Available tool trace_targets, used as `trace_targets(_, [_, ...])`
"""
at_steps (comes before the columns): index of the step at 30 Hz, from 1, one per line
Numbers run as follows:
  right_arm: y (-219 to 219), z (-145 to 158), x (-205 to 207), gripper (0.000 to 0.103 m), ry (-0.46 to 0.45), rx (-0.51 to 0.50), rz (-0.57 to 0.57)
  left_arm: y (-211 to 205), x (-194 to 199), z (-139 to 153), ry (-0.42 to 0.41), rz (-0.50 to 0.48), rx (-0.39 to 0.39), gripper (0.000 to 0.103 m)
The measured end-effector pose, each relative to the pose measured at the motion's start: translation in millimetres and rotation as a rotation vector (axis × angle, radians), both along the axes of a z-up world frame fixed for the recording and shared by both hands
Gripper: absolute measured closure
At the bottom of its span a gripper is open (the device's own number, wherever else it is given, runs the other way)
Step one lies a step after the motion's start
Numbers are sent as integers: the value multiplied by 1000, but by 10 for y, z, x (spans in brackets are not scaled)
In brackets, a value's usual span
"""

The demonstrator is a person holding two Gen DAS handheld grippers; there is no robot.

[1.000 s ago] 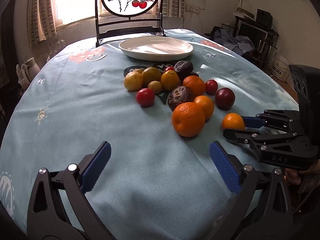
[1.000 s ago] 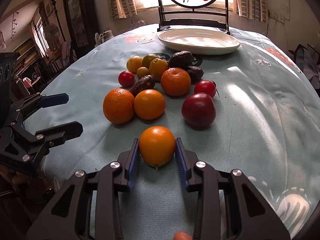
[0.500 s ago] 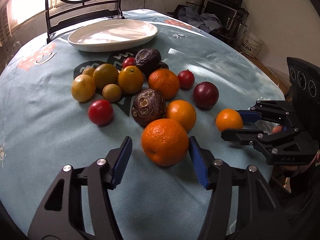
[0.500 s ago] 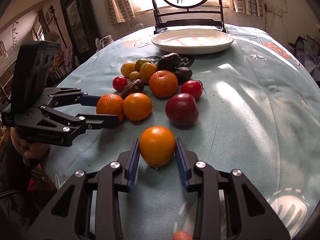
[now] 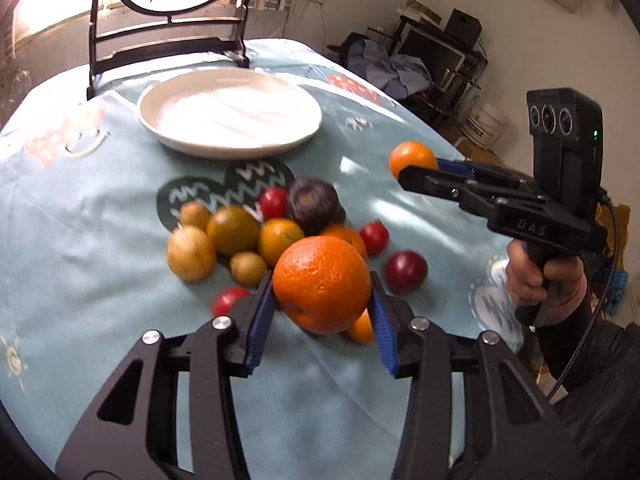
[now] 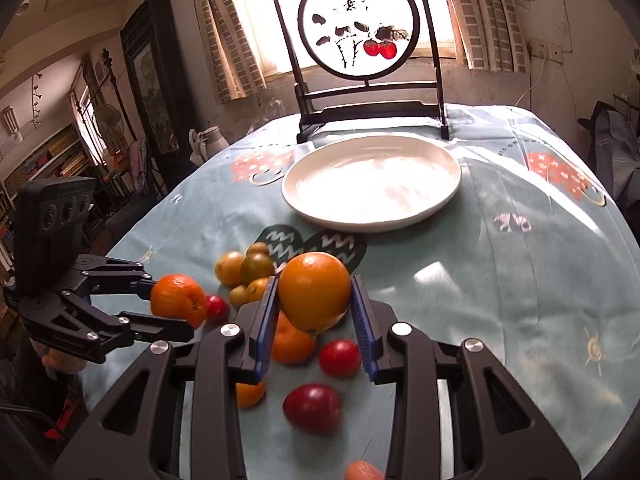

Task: Organize fruits
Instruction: 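Carry both oranges to the white plate and open both tools to release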

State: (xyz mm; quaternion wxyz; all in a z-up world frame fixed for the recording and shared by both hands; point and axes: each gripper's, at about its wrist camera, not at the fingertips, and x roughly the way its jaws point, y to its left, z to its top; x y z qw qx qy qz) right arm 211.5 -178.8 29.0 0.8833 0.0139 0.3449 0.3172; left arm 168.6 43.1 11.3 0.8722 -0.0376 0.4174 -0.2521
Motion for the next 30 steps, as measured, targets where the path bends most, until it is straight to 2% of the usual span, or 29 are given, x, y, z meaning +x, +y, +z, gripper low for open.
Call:
trace_targets(2, [100,-5,348,67,-3,-12,-28,42,330,128,-32,77,30,57])
trace_targets(6, [297,-124,1007,67,26,-51,-87,98,1056,189,-20,178,57,57])
trace_targets(10, [460,-307,1427,67,70,-113,-99,60,1616,50,27,224,94,57])
trace_targets(15, [513,-498,1659,67,142,-126,-80,32,1940,-212,99,237,139,57])
trace_targets(18, [562,-543,1659,67,148,-153,-69,-4,1978,-308,108,244,169,56])
trace_targets(19, [560,-544,1656,62,146,-159,-71,-14,1969,-305,103,252,172,38])
trace_targets(23, [460,-408,1530,62,140,-112,-62,31,1760,-76,16,275,150,15])
trace_targets(27, [339,-218,1198,56,107,-49,-24,170,1303,141,-57,310,137,5])
trace_targets(30, [312,-189,884,56,79,-25,42,293,944,136,-85,339,134,2])
